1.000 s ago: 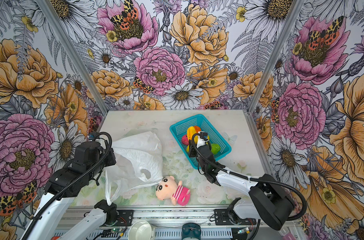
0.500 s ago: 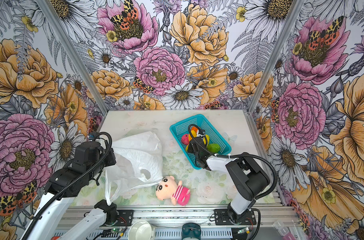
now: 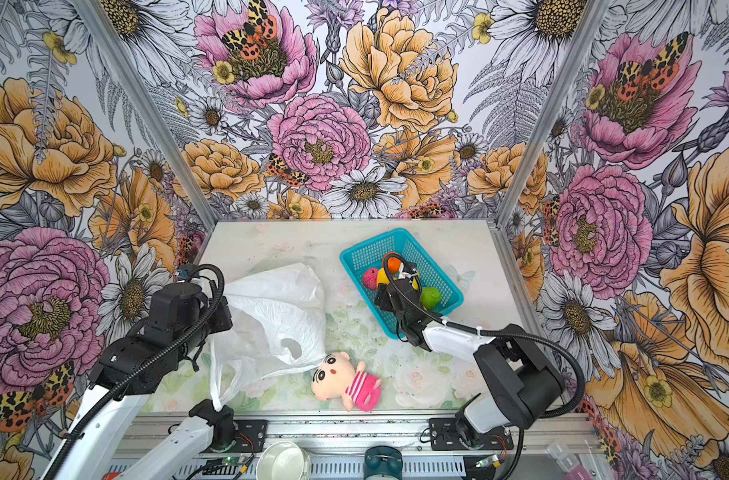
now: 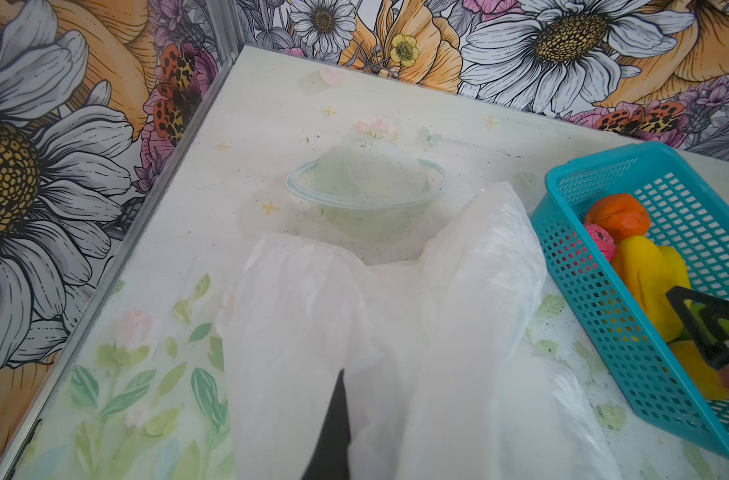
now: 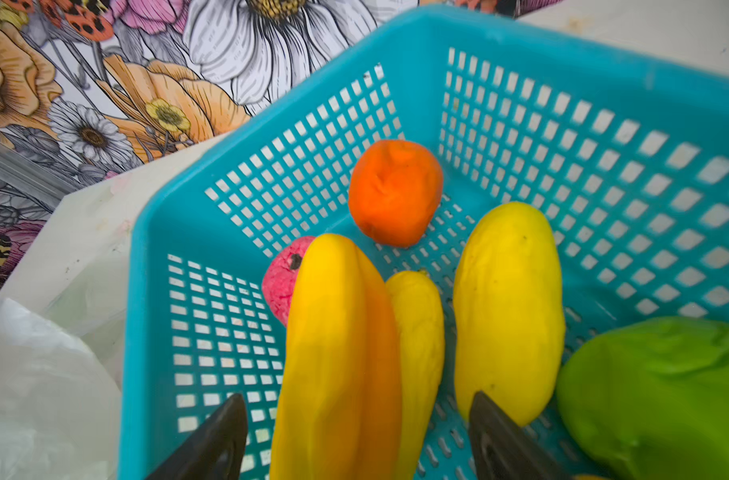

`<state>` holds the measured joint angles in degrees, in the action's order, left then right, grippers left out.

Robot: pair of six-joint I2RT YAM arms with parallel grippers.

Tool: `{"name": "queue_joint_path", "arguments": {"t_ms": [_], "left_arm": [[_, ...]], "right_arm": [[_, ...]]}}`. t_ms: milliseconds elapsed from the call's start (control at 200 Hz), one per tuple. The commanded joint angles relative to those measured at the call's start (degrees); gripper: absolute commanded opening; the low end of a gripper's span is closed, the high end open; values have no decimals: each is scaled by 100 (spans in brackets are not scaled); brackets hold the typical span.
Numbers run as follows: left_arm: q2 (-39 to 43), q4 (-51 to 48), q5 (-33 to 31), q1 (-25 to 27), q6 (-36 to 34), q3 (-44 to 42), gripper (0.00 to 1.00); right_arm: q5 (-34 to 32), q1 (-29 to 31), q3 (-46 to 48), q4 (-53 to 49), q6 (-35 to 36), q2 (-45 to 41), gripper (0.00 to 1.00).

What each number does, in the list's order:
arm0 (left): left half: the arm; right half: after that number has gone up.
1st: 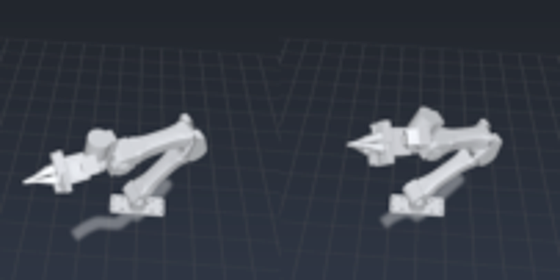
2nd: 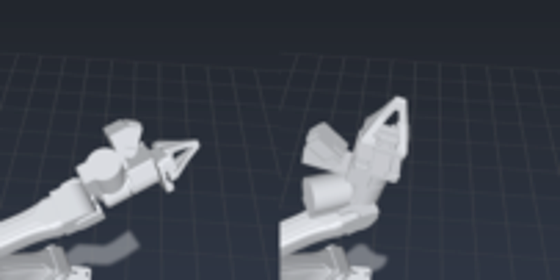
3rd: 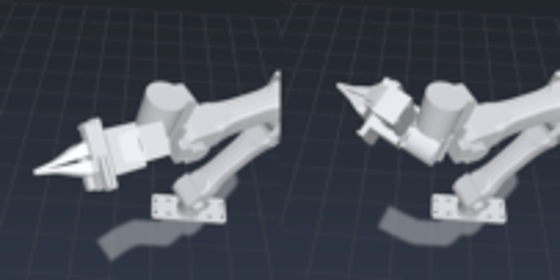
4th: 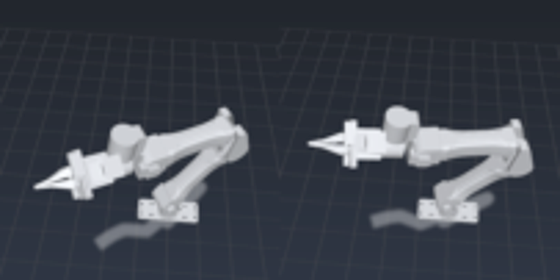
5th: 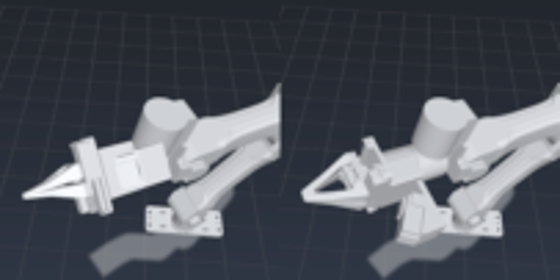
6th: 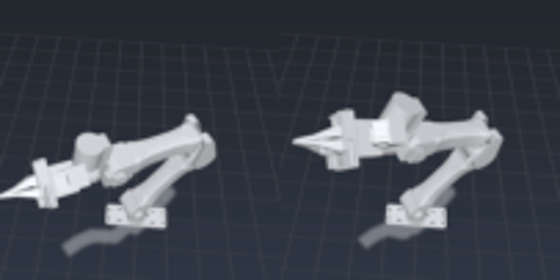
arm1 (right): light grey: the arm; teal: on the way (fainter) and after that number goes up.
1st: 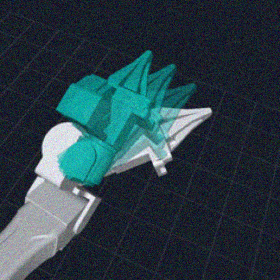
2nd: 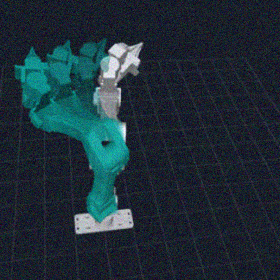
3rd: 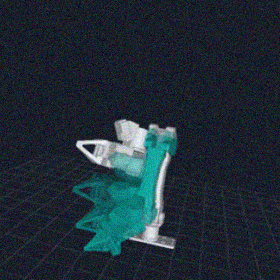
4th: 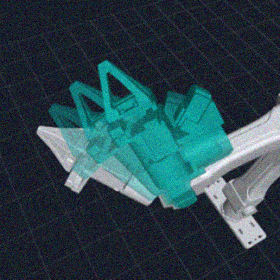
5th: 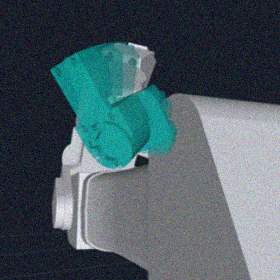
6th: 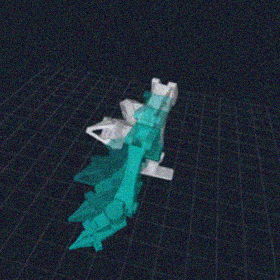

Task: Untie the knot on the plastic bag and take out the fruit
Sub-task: 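Lower the long yellow fruit into the teal basket and open the right gripper, then move the right gripper back over the doll into the bag opening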

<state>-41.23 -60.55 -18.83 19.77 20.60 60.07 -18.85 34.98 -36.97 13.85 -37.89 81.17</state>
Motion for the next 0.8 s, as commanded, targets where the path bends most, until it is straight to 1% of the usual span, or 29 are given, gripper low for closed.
{"name": "queue_joint_path", "arguments": {"t_ms": [0, 100, 170, 175, 200, 245, 355, 430, 485, 620, 715, 795], "left_arm": [[18, 123, -112, 40, 58, -50, 0], [28, 122, -111, 47, 58, -53, 0], [28, 124, -105, 45, 58, -55, 0], [28, 128, -109, 45, 58, -56, 0], [28, 123, -111, 40, 58, -54, 0], [34, 122, -112, 45, 58, -58, 0], [36, 125, -112, 43, 60, -57, 0], [45, 122, -107, 45, 58, -57, 0], [43, 123, -112, 40, 56, -57, 0], [45, 122, -112, 47, 61, -57, 0], [45, 125, -111, 54, 58, -57, 0], [44, 127, -110, 58, 58, -57, 0]], "right_arm": [[-692, 363, 115, -26, 373, -659, 86], [-1015, 755, 193, 15, 682, -1111, 87], [-1068, 1010, 244, 183, 998, -1358, 86], [-1068, 1129, 243, 218, 1059, -1389, 85], [-1061, 1270, 270, 309, 1190, -1442, 84], [-1048, 1527, 313, 515, 1493, -1542, 81], [-799, 2278, 368, 1073, 2363, -1656, 68], [-557, 2747, 292, 1240, 2877, -1606, 63], [-405, 3149, 117, 1237, 3273, -1439, 60], [-434, 4032, -397, 1235, 3971, -743, 55], [-654, 4564, -823, 1252, 4381, -65, 48], [-805, 4836, -1216, 1145, 4588, 462, 45]]}}
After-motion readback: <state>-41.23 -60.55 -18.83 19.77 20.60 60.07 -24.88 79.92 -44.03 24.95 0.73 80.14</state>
